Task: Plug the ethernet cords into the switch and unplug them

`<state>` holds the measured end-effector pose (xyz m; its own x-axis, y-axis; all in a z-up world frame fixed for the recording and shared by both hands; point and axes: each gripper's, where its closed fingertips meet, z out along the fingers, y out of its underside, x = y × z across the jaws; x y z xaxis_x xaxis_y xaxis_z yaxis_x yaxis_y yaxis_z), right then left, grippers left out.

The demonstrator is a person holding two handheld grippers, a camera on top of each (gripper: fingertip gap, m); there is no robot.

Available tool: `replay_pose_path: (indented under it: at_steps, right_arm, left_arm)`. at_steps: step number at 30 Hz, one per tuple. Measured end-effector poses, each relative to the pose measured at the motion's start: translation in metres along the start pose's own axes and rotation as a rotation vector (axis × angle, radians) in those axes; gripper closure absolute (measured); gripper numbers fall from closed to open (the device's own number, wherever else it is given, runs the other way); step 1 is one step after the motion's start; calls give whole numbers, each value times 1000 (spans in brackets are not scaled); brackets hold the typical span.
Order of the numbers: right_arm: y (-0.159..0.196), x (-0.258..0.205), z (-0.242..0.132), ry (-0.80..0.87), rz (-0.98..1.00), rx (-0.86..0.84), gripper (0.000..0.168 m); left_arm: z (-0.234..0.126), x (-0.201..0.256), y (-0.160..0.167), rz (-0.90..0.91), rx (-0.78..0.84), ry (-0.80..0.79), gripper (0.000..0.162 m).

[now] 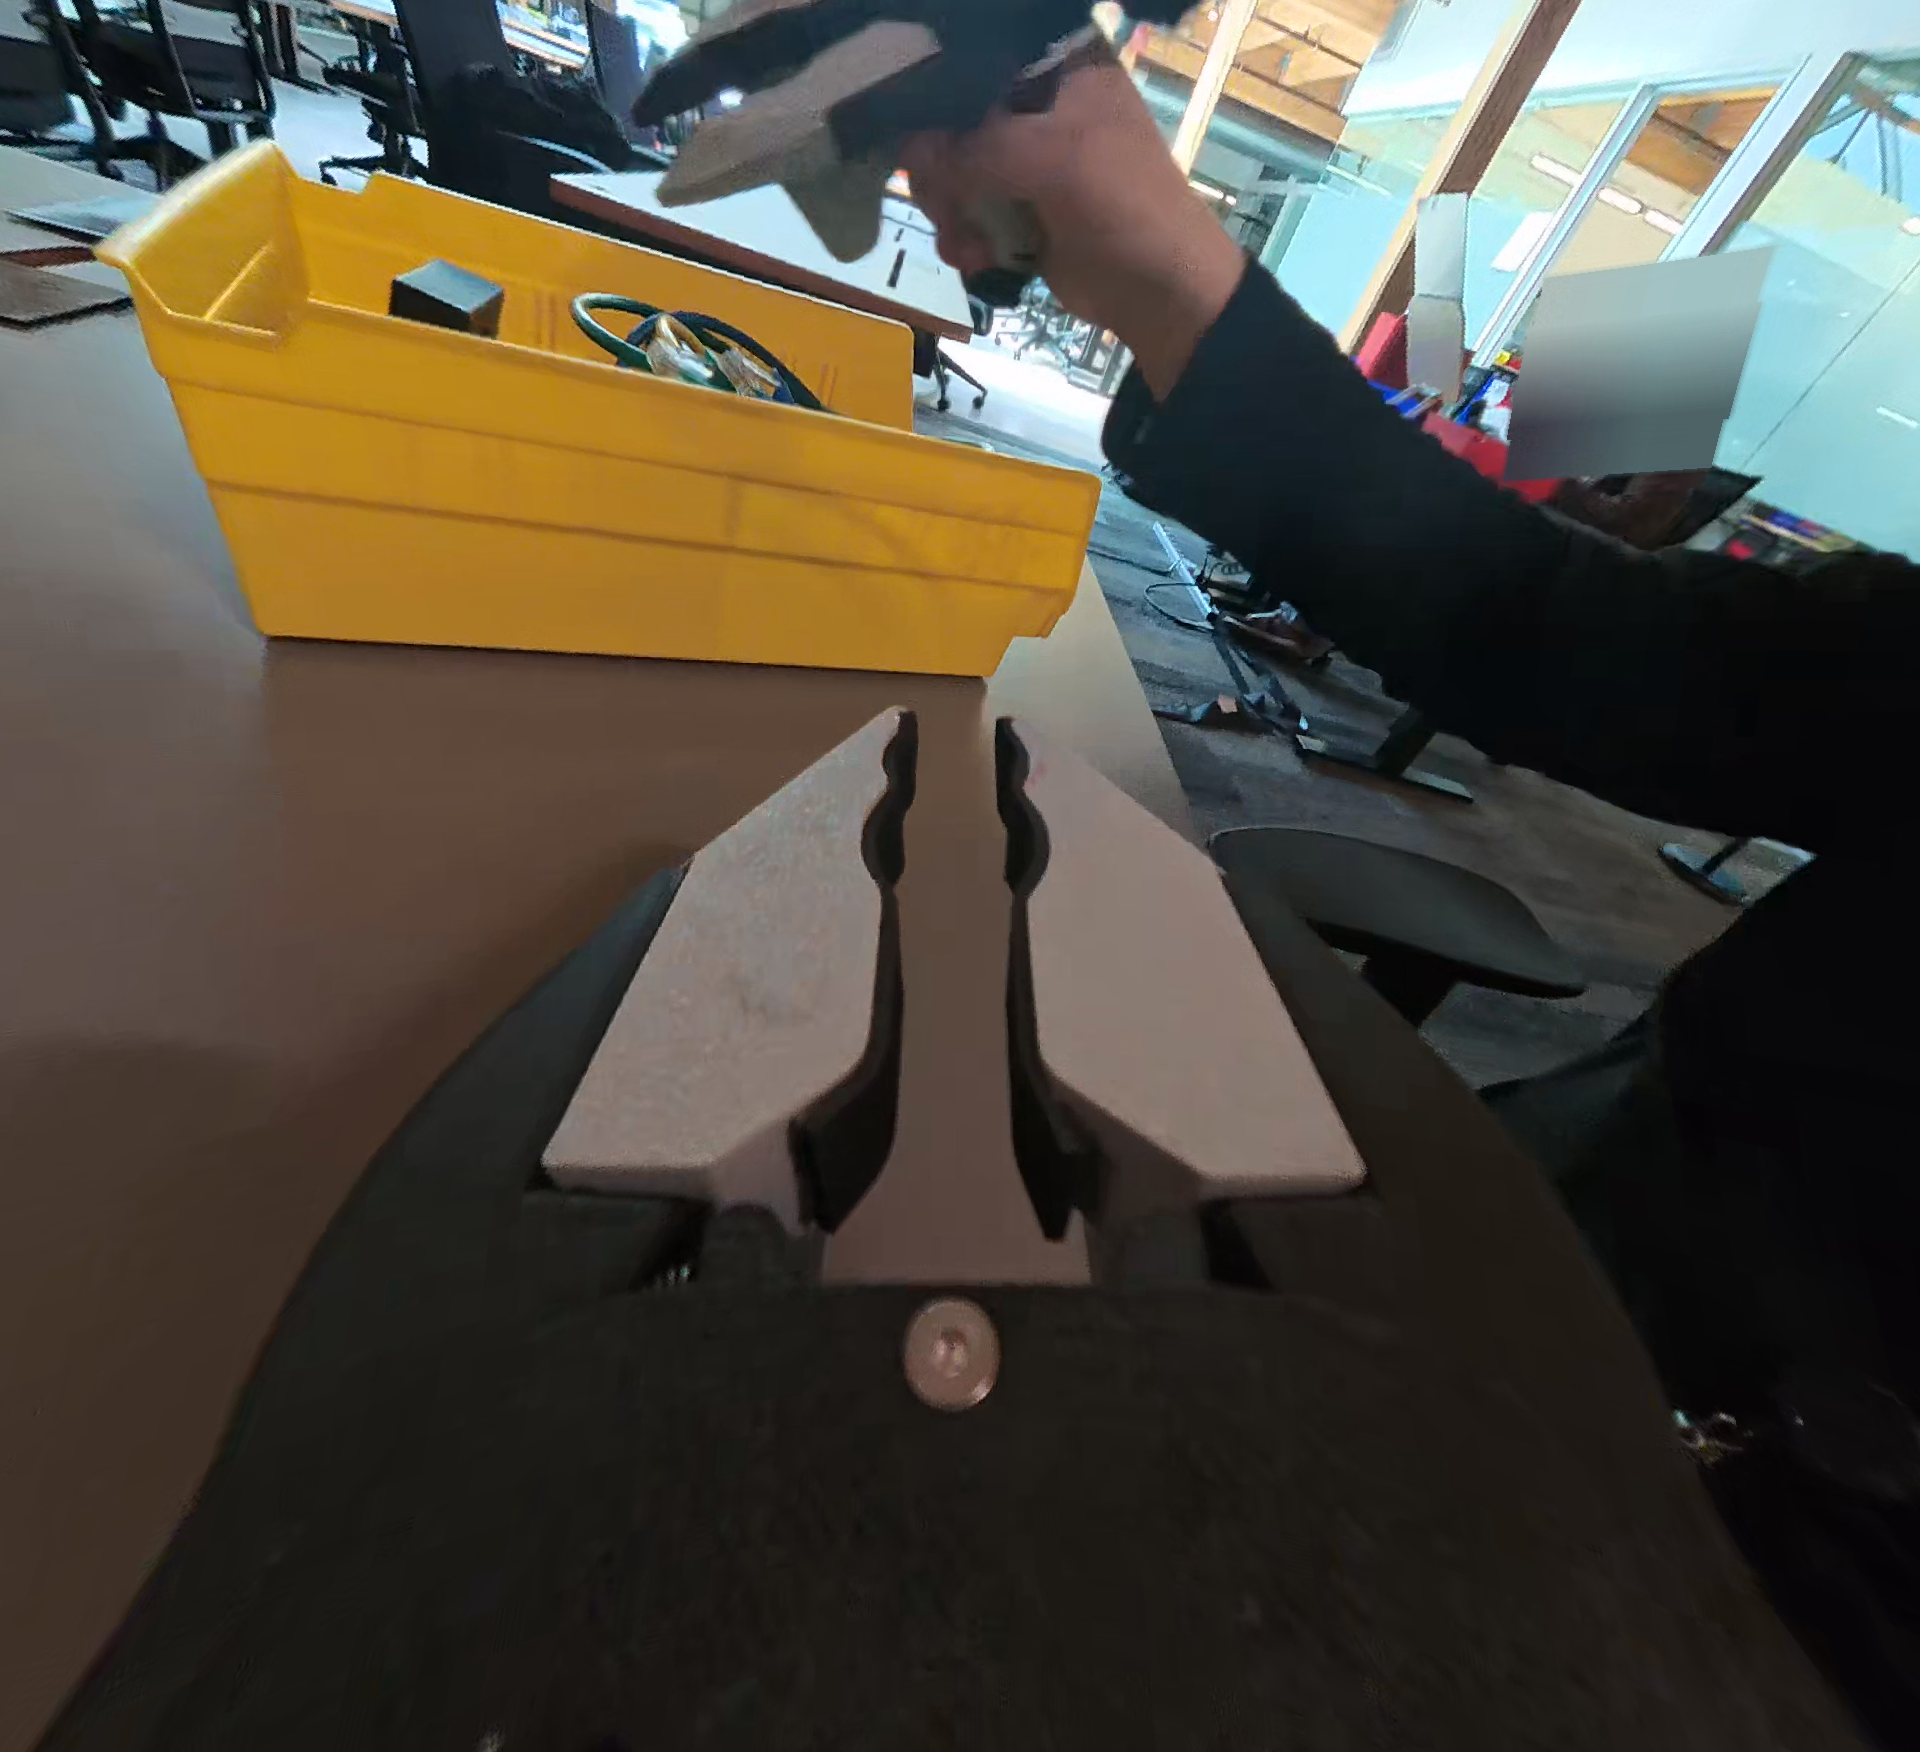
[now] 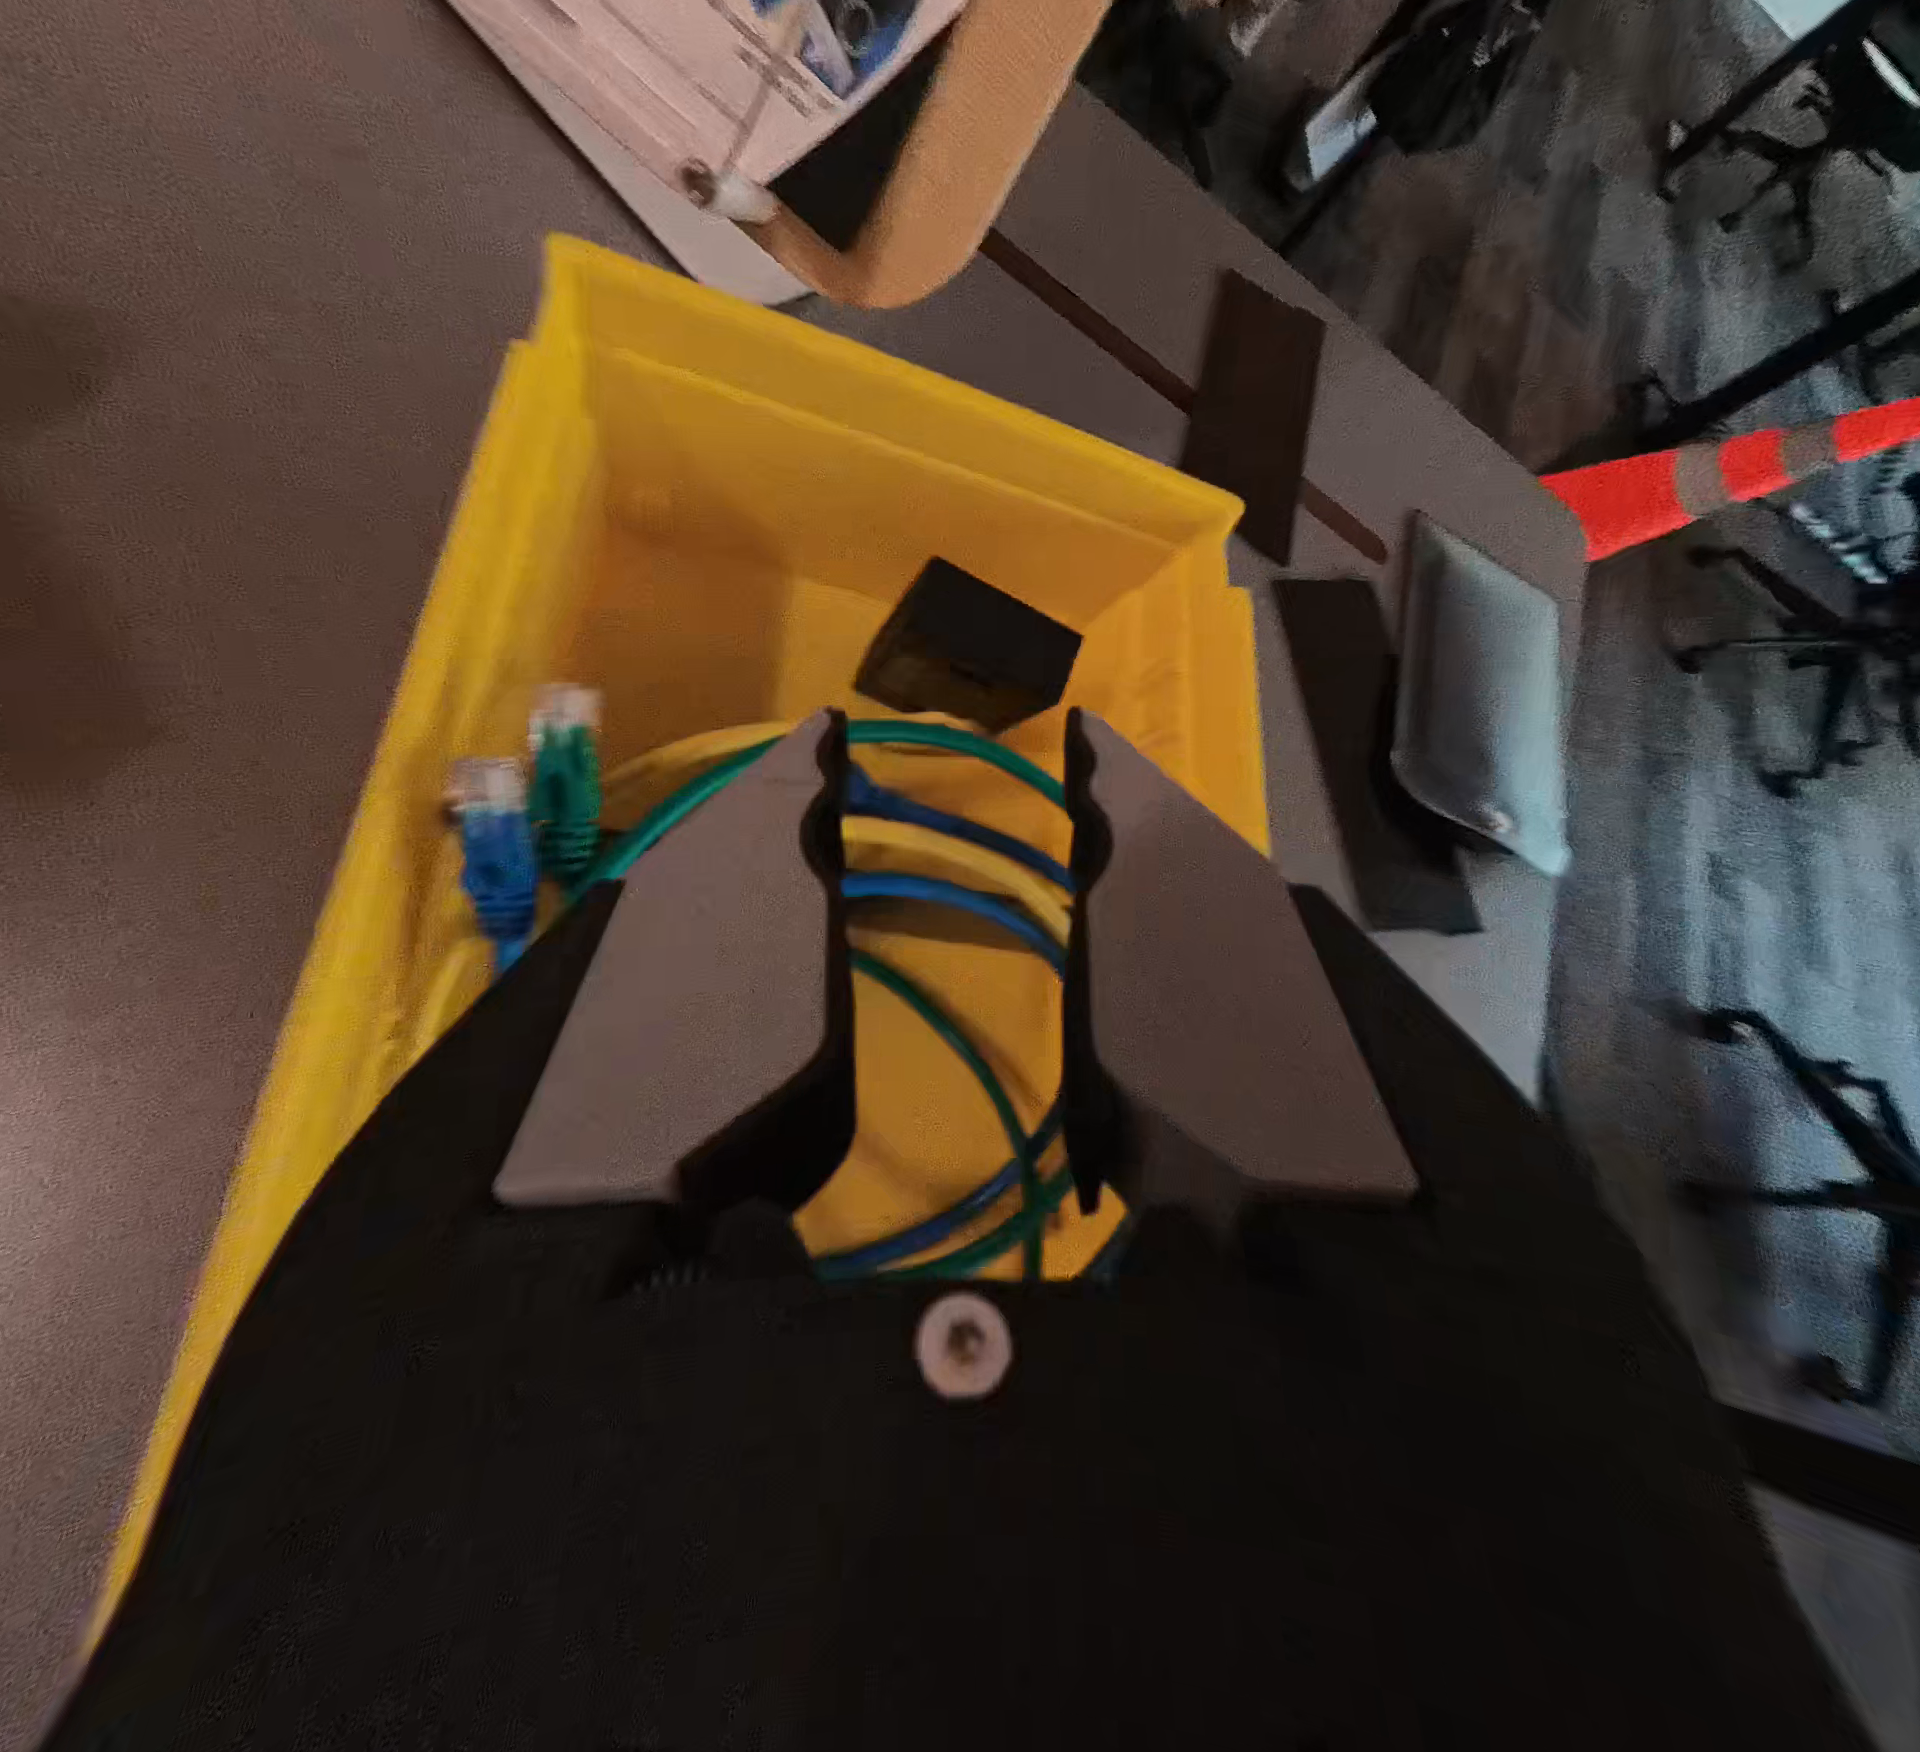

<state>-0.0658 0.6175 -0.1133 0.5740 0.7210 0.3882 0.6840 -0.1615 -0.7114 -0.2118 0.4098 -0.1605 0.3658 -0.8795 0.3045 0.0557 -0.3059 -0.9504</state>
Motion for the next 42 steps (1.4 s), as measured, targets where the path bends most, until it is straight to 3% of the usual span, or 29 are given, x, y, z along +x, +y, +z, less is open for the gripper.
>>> replay_pose_path:
  at_steps: [8,14,18,19,27,35,42]
  right_arm:
    - [25,-79,-77,-184,188,303,128]
    - [45,-104,-74,-230,206,354,98]
    - [42,-124,-72,-290,168,400,88]
    - [47,-132,-71,-338,154,368,94]
    - [71,-104,-71,-210,77,280,84]
    - [50,-80,-74,-167,107,332,83]
    - [33,-95,-80,-217,72,355,80]
  left_arm:
    - [-1,-2,-1,1,14,-20,150]
    - [6,-1,1,-2,-3,-23,145]
    - [11,-5,3,-7,-18,-55,138]
    - [12,-7,5,-13,-29,-74,137]
    - [24,-16,19,30,-129,-219,136]
    - [42,-9,57,189,-385,-298,138]
    - [40,-16,71,254,-493,-378,132]
